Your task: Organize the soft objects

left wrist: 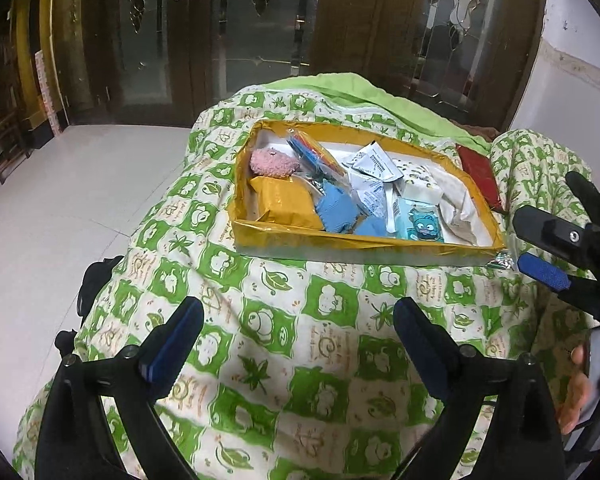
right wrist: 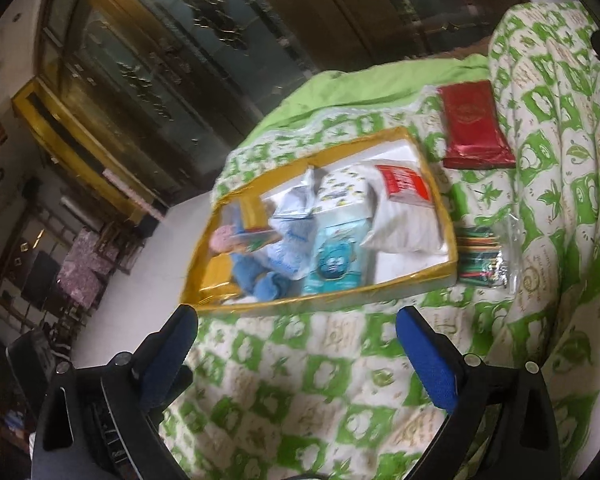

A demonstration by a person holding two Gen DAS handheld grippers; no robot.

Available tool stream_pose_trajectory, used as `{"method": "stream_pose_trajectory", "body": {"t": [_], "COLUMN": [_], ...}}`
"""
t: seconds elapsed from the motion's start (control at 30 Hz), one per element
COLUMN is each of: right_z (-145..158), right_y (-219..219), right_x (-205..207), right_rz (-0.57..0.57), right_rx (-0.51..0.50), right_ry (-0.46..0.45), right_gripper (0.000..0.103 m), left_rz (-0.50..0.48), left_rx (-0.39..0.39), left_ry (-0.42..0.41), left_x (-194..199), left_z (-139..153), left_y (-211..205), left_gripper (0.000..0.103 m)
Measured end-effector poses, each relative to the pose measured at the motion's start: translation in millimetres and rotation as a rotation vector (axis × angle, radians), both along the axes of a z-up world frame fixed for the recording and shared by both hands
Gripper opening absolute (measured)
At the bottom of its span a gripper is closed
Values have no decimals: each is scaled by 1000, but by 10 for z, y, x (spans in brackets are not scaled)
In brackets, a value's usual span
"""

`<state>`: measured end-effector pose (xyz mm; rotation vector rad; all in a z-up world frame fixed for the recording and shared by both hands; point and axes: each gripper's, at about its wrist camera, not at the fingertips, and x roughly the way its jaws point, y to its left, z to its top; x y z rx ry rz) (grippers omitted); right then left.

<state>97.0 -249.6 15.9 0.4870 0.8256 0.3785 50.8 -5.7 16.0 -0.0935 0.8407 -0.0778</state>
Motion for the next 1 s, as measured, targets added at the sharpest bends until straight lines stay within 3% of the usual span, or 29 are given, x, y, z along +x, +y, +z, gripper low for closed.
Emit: {"method": "stream_pose_trajectory", "body": {"t": [0.17, 0.33, 0.7, 1.0], "right_z": [113, 98, 347, 409], "right_y": [102, 163, 144, 31], "right_x": [-191, -353, -881, -1083], "right_rz": [50, 77, -5, -19], "right_rx": [-6, -13, -135, -107], "right_ry": [-52, -33, -121, -45], "right_gripper": [101, 101, 101, 101], "left_rz": [-4, -12, -12, -6], "left_rx": [-1, -1, 69, 118], "left_ry": [-12, -20, -45, -50], "left_x": [-121, -195, -370, -504], "left_z": [62, 109, 234, 343], "left_y": [-11, -48, -167, -255], "left_gripper": [95, 95, 95, 101]}}
